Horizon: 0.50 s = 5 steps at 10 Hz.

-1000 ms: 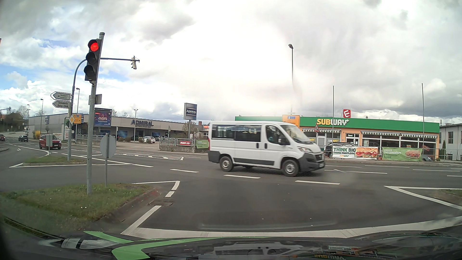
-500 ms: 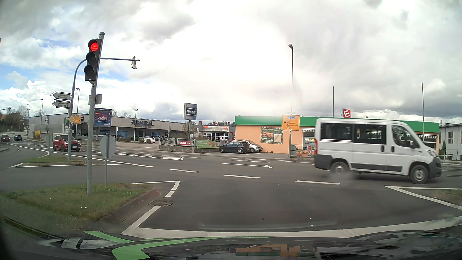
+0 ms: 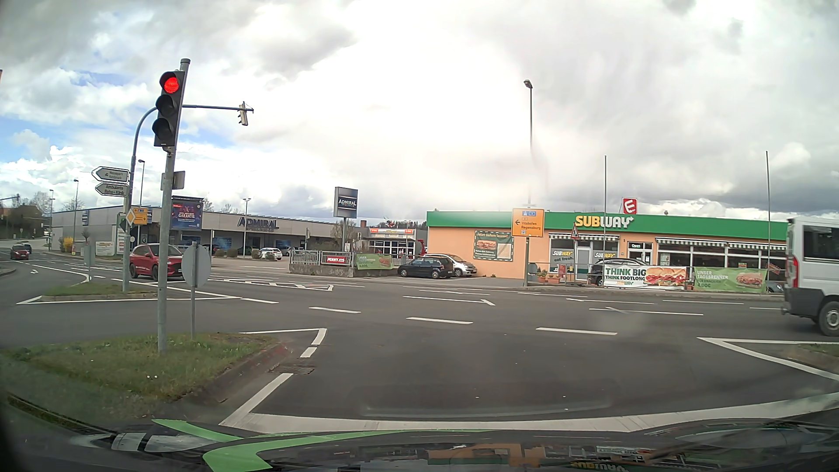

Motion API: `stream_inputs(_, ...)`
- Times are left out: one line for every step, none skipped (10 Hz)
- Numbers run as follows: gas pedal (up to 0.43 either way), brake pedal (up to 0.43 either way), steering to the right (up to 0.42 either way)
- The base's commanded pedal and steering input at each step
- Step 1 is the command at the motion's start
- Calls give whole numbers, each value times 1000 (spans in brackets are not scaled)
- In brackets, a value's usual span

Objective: Follow the waypoints while adhering to traffic rules and regulations

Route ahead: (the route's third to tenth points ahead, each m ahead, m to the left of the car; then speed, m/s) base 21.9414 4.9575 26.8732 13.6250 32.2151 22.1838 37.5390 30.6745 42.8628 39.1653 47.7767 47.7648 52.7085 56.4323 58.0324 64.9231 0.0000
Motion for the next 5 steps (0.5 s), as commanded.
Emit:
stream_inputs(0, 311, 12)
stream_inputs(0, 311, 12)
stream_inputs(0, 311, 12)
stream_inputs(0, 311, 12)
stream_inputs(0, 311, 12)
